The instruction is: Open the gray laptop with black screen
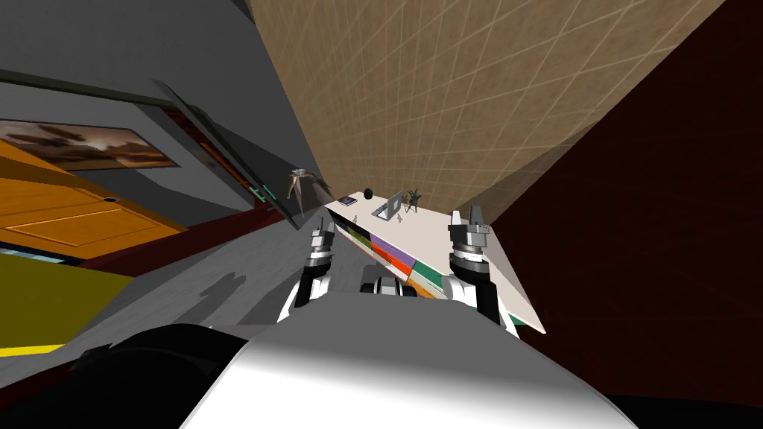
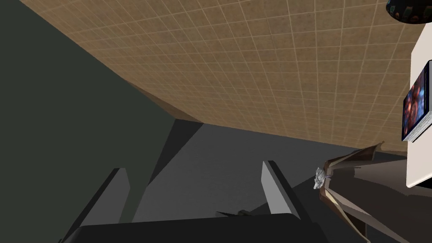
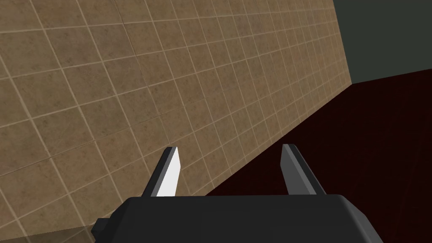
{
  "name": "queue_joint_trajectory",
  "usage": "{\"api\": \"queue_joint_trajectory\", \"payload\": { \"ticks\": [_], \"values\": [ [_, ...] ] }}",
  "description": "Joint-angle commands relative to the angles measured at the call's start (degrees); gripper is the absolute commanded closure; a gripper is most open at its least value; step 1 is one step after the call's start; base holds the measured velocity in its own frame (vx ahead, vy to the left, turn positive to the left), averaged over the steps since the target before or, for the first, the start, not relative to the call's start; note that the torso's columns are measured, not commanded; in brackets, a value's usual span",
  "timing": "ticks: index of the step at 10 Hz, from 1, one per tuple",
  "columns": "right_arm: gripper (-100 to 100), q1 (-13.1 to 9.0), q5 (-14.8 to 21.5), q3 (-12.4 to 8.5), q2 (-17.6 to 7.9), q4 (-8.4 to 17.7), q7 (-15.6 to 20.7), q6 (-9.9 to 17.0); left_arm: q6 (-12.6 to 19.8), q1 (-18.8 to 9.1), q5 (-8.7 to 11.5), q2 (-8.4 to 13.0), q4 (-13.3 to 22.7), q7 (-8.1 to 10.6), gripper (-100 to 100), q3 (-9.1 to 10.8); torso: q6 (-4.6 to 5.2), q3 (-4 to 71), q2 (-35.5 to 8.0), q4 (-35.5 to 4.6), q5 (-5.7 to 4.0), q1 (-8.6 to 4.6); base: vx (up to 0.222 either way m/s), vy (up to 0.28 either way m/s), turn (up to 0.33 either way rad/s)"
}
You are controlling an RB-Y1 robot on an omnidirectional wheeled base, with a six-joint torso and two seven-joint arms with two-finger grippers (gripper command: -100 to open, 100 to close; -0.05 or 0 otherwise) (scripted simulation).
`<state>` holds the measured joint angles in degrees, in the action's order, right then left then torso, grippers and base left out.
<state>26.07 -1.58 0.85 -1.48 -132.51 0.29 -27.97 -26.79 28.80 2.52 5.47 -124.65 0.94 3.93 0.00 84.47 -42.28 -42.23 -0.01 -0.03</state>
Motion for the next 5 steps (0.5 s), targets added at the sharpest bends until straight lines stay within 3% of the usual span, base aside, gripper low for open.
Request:
{"api": "queue_joint_trajectory", "payload": {
  "ticks": [1, 5],
  "values": [
    [0, 0.0, 0.0, 0.0, 0.0, 0.0, 0.0, 0.0, 4.1, -2.4, -2.1, 1.3, 1.5, -0.65, -100, 1.3, 0.0, 0.1, 0.0, 0.0, 0.0, 0.0, -0.026, -0.025, -0.123],
    [0, 0.0, 0.0, 0.0, 0.0, 0.0, 0.0, 0.0, 11.0, -6.5, -6.3, 2.3, 4.3, -1.76, -100, 3.83, 0.0, 0.1, 0.0, -0.1, 0.0, 0.0, -0.022, -0.039, -0.153]
  ]
}}
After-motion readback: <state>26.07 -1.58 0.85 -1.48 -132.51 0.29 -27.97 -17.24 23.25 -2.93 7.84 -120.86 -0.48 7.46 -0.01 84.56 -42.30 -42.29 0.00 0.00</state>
